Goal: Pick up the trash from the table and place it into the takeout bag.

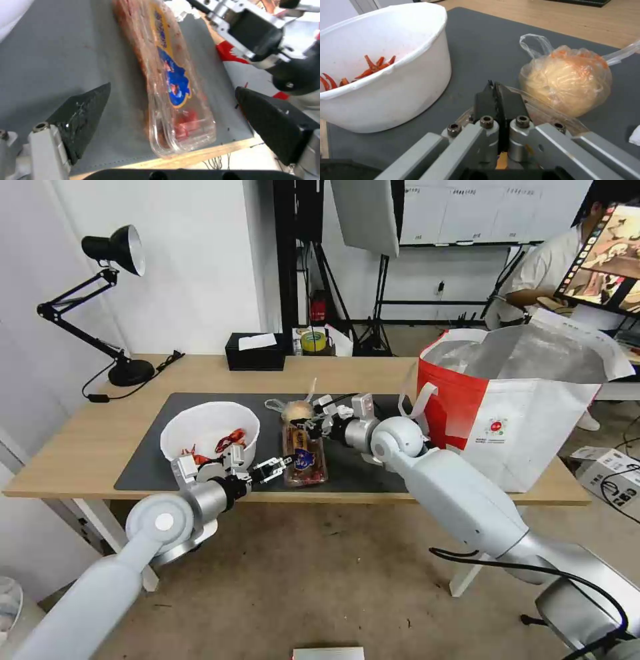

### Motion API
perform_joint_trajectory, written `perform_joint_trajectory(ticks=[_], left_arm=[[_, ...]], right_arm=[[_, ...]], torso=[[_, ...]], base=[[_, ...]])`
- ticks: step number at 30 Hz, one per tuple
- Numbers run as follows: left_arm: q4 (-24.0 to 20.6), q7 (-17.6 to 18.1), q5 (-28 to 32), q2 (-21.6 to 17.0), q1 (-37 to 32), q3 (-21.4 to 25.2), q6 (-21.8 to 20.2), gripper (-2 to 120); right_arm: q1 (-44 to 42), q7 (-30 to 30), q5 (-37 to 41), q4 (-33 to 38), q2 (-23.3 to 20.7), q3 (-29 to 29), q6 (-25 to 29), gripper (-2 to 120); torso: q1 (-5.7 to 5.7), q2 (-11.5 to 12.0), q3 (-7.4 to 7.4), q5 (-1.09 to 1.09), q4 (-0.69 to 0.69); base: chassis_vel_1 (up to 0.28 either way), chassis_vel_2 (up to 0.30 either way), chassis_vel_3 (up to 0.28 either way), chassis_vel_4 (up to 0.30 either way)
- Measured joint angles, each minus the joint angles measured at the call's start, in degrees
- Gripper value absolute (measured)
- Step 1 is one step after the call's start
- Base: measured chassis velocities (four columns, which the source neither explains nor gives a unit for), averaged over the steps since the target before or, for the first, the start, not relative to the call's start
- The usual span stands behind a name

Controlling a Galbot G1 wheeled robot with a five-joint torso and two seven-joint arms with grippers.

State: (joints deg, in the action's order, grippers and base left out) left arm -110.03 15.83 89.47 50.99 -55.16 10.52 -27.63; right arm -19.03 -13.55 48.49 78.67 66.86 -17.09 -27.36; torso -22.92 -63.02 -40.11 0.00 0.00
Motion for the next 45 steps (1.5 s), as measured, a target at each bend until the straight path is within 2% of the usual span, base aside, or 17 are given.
perform_joint_trajectory(ticks=[5,13,33,45], left_arm=[[1.0,2.87,0.0,1.42,1.65,-1.43,1.11,100],[1.83,4.7,-0.03,2.58,2.36,-2.5,2.03,100],[3.25,5.83,0.17,4.89,3.4,-3.93,3.77,100],[3.14,5.69,0.29,4.97,3.48,-4.38,4.08,100]], right_arm=[[-0.3,0.1,0.0,0.26,-0.08,0.18,0.0,0],[-0.42,0.21,0.0,0.3,0.03,0.49,0.0,0],[-0.71,0.3,-0.06,-0.5,0.46,0.89,0.0,0],[-0.76,0.31,-0.1,-1.12,0.84,0.64,0.0,0]], torso=[[0.0,0.0,0.0,0.0,0.0],[0.0,0.0,0.0,0.0,0.0],[0.0,0.0,0.01,0.0,0.0],[0.0,0.0,0.0,0.0,0.0]], base=[[0.0,0.0,0.0,0.0],[0.0,0.0,0.0,0.0],[0.0,0.0,0.0,0.0],[0.0,0.0,0.0,0.0]])
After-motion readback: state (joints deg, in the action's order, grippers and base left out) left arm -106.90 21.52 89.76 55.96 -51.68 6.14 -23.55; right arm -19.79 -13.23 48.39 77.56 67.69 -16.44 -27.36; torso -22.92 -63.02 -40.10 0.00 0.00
